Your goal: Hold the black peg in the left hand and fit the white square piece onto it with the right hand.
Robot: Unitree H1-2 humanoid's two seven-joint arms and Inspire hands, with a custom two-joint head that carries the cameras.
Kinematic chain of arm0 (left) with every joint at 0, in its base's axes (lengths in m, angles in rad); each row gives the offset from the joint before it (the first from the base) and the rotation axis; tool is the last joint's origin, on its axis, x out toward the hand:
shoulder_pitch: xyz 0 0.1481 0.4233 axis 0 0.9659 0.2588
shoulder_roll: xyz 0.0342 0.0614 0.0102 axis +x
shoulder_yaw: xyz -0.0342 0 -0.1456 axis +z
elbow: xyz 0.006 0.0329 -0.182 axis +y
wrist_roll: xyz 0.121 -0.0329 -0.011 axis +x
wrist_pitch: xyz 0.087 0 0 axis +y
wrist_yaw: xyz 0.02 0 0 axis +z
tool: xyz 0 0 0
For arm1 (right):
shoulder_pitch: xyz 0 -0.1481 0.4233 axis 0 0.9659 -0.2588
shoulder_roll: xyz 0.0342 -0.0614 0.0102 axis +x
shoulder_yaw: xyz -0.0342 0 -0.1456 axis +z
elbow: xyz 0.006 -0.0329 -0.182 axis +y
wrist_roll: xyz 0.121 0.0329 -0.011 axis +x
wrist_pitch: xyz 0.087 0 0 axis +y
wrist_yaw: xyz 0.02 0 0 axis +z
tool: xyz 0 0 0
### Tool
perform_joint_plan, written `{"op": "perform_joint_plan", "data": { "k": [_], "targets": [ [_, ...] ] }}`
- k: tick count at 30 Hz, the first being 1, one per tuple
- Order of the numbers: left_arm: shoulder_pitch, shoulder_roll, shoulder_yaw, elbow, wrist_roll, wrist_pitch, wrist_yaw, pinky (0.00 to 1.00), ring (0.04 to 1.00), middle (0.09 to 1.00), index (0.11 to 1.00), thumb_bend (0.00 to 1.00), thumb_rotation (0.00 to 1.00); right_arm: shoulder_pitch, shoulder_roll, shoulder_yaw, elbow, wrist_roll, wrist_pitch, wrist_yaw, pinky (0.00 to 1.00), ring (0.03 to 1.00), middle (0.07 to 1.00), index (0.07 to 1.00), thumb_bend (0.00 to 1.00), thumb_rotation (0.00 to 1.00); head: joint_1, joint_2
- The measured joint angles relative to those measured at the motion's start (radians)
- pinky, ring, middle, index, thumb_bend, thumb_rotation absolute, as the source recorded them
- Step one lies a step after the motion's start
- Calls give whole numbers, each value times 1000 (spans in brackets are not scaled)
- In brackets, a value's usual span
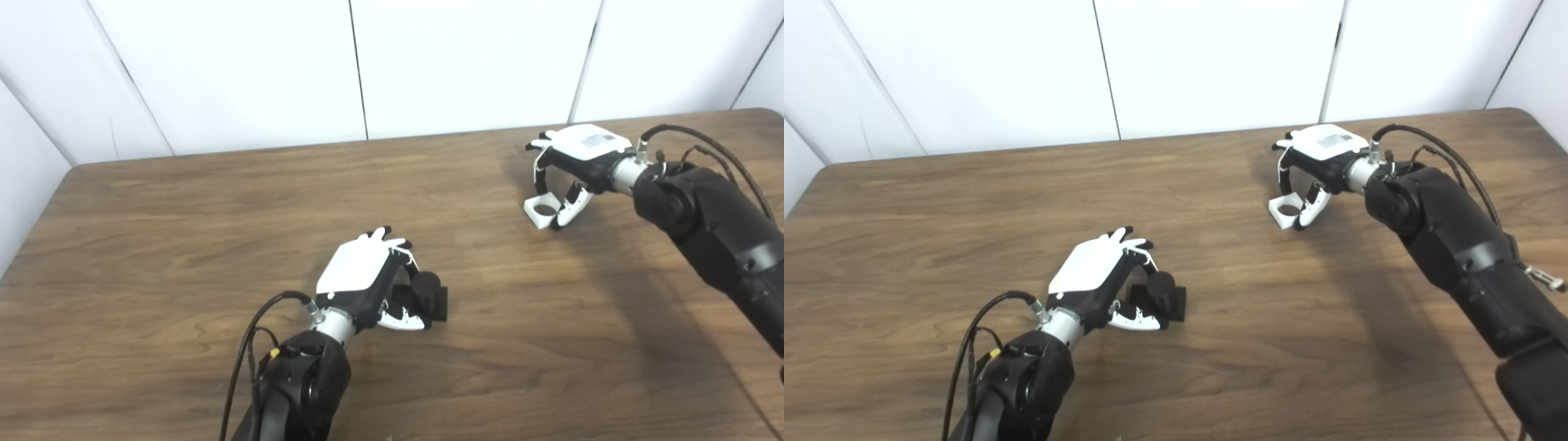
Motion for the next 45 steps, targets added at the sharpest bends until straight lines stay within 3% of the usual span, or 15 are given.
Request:
{"op": "perform_joint_plan", "data": {
  "k": [17, 25, 34, 45],
  "targets": [
    [-2, -1, -5, 5, 0, -1, 6, 1000, 1000, 882, 485, 525, 63, 88, 1, -46, -395, 61, 31, 157, 997, 1000, 950, 492, 525, 153, -8, -2],
    [-2, -2, -7, 10, -3, -2, 22, 1000, 1000, 884, 485, 525, 63, 108, 48, -45, -593, 86, 75, 276, 1000, 1000, 953, 493, 525, 154, -9, 0],
    [-2, 0, -10, 10, -4, -3, 24, 1000, 1000, 884, 486, 525, 64, 108, 105, -41, -710, 102, 146, 391, 1000, 1000, 948, 491, 525, 153, -12, 0],
    [-2, 0, -13, 13, -7, -7, 31, 1000, 1000, 884, 486, 525, 63, 101, 180, -5, -733, 92, 146, 420, 997, 1000, 944, 491, 525, 151, -5, 2]
  ]
}}
